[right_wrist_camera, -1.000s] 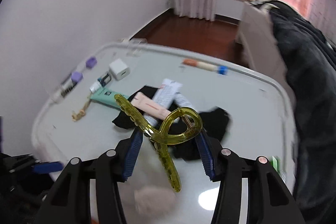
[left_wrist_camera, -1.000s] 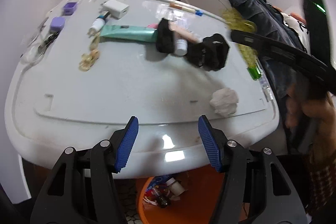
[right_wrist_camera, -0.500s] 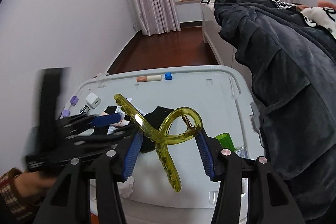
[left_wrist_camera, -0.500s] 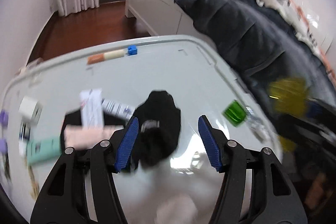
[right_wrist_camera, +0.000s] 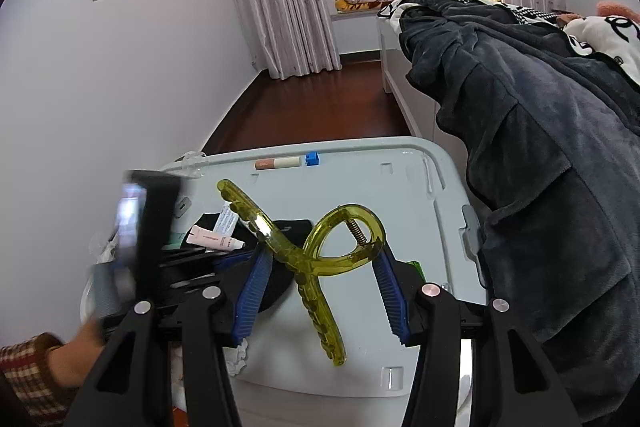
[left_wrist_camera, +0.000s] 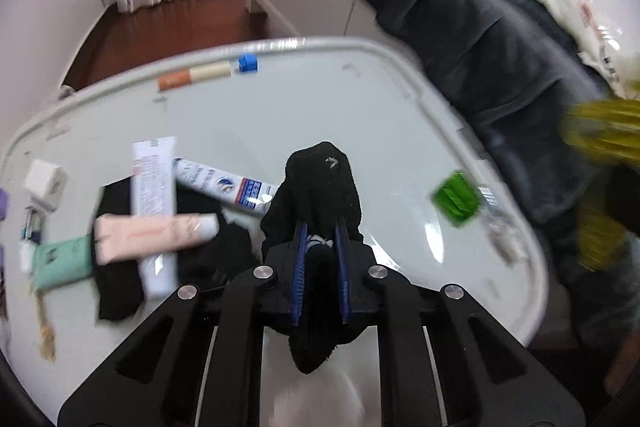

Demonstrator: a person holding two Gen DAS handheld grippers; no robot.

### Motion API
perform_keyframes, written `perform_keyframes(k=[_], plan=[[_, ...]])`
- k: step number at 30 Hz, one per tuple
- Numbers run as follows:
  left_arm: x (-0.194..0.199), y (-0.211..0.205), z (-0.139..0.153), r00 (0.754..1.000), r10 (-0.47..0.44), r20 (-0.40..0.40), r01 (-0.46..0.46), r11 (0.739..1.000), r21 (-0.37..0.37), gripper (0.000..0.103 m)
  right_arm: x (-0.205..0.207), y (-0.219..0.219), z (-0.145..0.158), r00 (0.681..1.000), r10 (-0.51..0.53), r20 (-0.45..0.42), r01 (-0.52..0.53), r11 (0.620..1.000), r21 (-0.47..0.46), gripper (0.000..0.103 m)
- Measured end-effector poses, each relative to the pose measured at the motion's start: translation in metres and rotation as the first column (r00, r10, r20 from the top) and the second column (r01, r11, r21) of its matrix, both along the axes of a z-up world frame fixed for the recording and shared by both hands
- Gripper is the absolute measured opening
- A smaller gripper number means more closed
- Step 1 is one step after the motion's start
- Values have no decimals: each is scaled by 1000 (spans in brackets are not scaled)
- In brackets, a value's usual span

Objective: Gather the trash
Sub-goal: 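Grasp the yellow-green claw clip with the right tool while the left tool grasps the black sock, then drop the claw clip and black sock from both tools into the orange bucket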

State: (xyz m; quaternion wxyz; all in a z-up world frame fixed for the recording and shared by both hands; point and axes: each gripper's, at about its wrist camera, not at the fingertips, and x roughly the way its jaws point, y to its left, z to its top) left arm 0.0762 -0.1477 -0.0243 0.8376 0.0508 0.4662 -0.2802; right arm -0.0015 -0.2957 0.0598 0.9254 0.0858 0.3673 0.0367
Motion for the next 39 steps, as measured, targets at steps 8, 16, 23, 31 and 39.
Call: perform_keyframes(k=[8, 16, 23, 31, 39], plan=[[-115, 73, 42, 1000, -17, -10, 17, 1000, 10, 13, -21, 28, 1, 997, 77, -7, -78, 997, -9, 51], [-210, 129, -45, 936, -2, -351, 36, 995, 88, 13, -119, 99, -61, 946, 248, -207, -225, 966, 127, 51], [-217, 146, -92, 848, 75, -525, -23, 994, 103, 42, -170, 136, -121, 872, 294, -392, -236, 953, 189, 52], [-206, 164, -71, 865, 147, -480, -130, 989, 69, 63, -164, 114, -118, 894, 183, -410, -124, 978, 166, 79], [-148, 133, 26, 989, -132, 60, 132, 991, 2, 63, -104, 98, -27, 971, 164, -175, -153, 985, 75, 83]])
